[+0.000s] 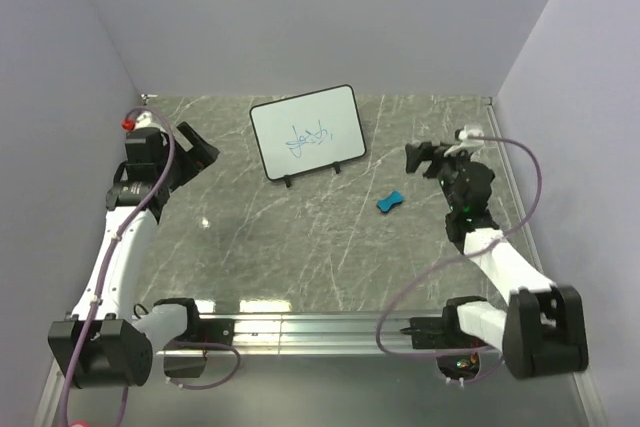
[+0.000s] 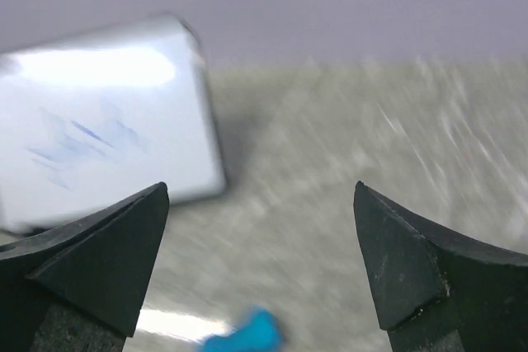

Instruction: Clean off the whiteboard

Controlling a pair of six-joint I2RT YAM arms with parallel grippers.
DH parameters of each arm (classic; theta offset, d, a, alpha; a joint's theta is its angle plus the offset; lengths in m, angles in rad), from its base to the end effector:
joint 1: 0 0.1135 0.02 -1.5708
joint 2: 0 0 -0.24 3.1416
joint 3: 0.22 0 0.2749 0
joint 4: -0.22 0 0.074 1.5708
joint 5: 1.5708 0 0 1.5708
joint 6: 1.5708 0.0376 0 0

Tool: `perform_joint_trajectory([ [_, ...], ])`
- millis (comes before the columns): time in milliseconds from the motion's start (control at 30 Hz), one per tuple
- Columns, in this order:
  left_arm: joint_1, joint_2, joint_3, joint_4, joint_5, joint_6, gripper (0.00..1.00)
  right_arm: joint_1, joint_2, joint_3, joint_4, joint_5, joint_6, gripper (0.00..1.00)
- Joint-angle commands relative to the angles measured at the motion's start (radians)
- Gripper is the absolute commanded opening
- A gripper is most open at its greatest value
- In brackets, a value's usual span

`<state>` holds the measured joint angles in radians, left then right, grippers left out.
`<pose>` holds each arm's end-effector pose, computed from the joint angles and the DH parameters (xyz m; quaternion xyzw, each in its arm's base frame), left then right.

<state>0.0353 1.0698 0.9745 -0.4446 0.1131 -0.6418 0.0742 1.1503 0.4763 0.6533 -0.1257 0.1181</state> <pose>0.2730 0.0054 0.3010 -0.2622 0.8286 -0.1939 0.4550 0.2792 0.0255 0.2097 -0.0283 0.7138 0.1117 0.6908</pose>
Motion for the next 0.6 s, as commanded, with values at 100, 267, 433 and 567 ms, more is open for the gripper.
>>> perform_joint_trajectory([
  [100, -0.002, -0.152, 0.046, -0.074, -0.066, -0.154, 0.99, 0.205, -0.264, 0.342, -0.324, 0.038, 0.261, 1.00],
  [267, 0.018, -0.344, -0.150, 0.050, 0.001, -0.501, 1.00, 0.231, -0.163, 0.627, -0.905, 0.063, 0.619, 1.00],
  [433, 0.037, -0.330, -0.107, -0.062, 0.153, -0.425, 0.92, 0.170, -0.101, 0.558, -1.003, -0.169, 0.719, 1.00],
  [567, 0.035, -0.337, 0.015, -0.329, -0.033, -0.254, 0.98, 0.115, -0.214, 0.344, -0.918, -0.223, 0.879, 1.00],
])
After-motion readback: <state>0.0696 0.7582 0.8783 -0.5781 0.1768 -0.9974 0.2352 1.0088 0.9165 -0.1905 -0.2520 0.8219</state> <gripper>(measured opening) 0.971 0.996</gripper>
